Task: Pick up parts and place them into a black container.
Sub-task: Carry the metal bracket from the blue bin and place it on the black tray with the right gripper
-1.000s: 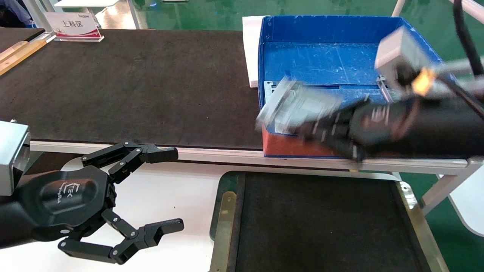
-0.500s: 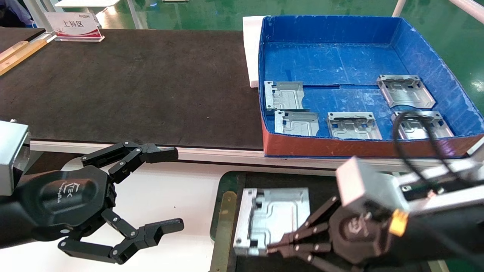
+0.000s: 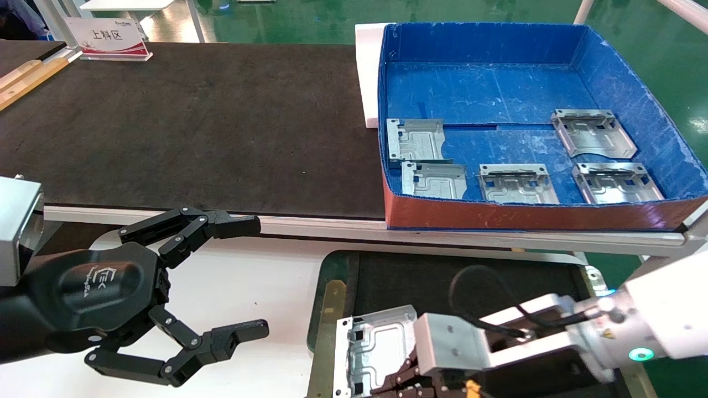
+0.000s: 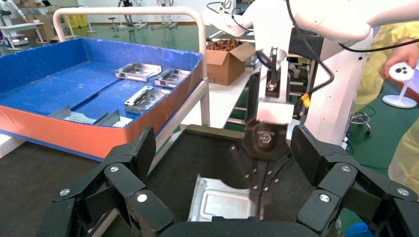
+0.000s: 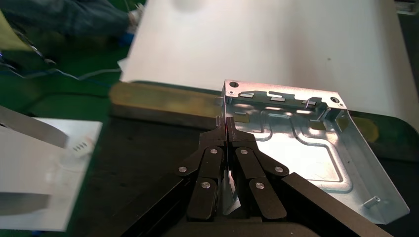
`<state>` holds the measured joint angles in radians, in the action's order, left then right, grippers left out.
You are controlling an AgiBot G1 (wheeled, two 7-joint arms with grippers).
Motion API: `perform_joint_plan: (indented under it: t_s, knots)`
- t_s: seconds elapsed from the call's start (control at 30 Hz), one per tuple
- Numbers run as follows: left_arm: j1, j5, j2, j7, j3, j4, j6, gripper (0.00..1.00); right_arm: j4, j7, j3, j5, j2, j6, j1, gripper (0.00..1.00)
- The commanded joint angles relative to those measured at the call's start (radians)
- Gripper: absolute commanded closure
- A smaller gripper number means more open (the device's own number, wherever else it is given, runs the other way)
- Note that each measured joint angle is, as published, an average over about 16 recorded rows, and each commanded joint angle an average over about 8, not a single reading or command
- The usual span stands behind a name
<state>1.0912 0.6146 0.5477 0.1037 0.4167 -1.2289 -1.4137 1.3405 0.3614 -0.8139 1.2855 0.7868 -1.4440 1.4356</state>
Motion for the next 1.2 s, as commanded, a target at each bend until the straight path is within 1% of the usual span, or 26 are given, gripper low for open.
perform_joint_plan:
  t_s: [0.03, 0.23, 0.47, 0.73, 1.2]
  knots:
    - [0.000, 0.000, 0.000, 0.000, 0.000, 0.000, 0.000, 0.00, -0.002, -0.016, -0.011, 0.028, 0.015, 0.022, -0.011, 1.00]
    - [0.000, 0.000, 0.000, 0.000, 0.000, 0.000, 0.000, 0.00, -0.046, -0.066, -0.032, 0.118, 0.047, 0.096, -0.038, 1.00]
    - [0.000, 0.000, 0.000, 0.000, 0.000, 0.000, 0.000, 0.00, -0.162, -0.145, -0.048, 0.183, 0.090, 0.140, -0.039, 1.00]
    - [0.000, 0.000, 0.000, 0.000, 0.000, 0.000, 0.000, 0.00, -0.324, -0.265, -0.063, 0.213, 0.166, 0.159, -0.024, 1.00]
    - [0.000, 0.000, 0.000, 0.000, 0.000, 0.000, 0.000, 0.00, -0.536, -0.429, -0.078, 0.236, 0.276, 0.169, 0.017, 1.00]
